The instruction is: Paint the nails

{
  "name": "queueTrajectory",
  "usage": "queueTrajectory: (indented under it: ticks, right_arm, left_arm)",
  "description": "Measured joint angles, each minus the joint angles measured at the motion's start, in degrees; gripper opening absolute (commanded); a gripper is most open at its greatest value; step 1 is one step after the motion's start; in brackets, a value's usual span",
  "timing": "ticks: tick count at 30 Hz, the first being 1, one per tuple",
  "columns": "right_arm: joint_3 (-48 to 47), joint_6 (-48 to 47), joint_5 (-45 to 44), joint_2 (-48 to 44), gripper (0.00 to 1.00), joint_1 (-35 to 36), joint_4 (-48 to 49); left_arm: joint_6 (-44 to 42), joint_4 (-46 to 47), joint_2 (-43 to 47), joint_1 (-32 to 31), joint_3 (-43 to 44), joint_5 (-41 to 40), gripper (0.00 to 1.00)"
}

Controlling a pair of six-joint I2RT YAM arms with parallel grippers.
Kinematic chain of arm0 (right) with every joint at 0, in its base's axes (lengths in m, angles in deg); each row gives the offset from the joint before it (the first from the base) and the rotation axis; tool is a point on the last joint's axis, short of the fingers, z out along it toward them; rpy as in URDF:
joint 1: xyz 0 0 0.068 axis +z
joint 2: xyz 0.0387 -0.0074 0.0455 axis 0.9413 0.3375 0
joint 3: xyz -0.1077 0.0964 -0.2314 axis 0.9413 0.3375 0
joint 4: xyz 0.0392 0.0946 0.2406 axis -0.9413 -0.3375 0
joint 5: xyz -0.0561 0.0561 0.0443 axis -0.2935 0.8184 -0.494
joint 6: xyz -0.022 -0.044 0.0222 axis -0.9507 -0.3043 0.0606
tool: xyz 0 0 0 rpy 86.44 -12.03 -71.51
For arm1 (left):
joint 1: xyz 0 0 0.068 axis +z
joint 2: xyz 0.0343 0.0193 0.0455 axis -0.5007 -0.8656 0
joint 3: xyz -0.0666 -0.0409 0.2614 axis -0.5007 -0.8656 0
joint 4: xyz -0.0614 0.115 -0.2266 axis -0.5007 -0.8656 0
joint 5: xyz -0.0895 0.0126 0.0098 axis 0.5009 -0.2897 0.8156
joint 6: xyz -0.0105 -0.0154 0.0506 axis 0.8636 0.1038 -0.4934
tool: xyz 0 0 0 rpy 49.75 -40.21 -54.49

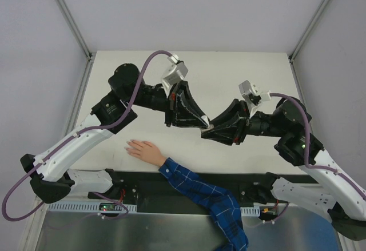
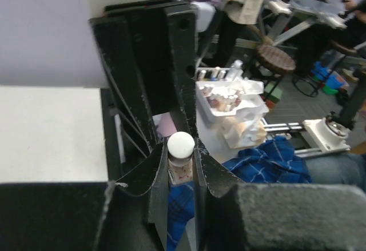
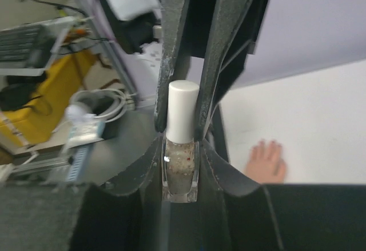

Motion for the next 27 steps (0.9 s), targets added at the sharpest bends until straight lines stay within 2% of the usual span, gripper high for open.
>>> queueTrajectory:
  ticks: [1,2,5,6,8,10,12,15,23,27]
  right_arm:
    - [0.15,1.84,2.62,0.28,0.0,0.09,2.56]
    - [0.24,3.32,4.46,0.44,0.0,0.17,4.39]
    - [0.24,5.79,7.34,0.59,0.0,0.04,6.45]
    - [0.24,5.86,7.58,0.72,0.0,0.02,6.64]
    - [0.2,5.01,9.05,0.98,0.0,0.04,7.13]
    - [-0.31,2.75,9.51,0.98,0.0,0.22,6.29]
    - [-1.33,-0.07,8.59,1.05,0.0,0.24,4.17]
    - [-3.23,-4.28,5.27,1.51,0.0,0.24,-0.55]
    - [-7.69,-11.96,-11.85,5.29,0.0,1.66,-11.34]
    - [-8.81,-14.08,-22.91,7.37,0.0,4.24,-14.53]
  left_arm:
    - [1.2,3.3,0.48,-0.04,-0.9,1.99,0.0]
    - [2.54,6.62,0.72,-0.07,-1.75,4.09,0.05]
    - [5.29,12.59,0.46,-0.17,-3.06,6.27,0.38]
    - [5.6,13.03,0.37,-0.15,-3.06,6.58,0.56]
    - [6.27,11.52,0.35,0.26,-2.89,6.8,0.68]
    - [6.43,8.37,0.63,1.36,-2.69,5.4,0.84]
    - [6.05,5.27,1.18,2.84,-2.69,3.28,0.94]
    - [4.44,-0.96,3.37,4.46,-2.6,-3.13,0.96]
    - [2.08,-9.79,10.14,4.76,-1.38,-22.95,0.85]
    - [2.34,-10.97,9.01,4.72,-0.85,-28.98,0.89]
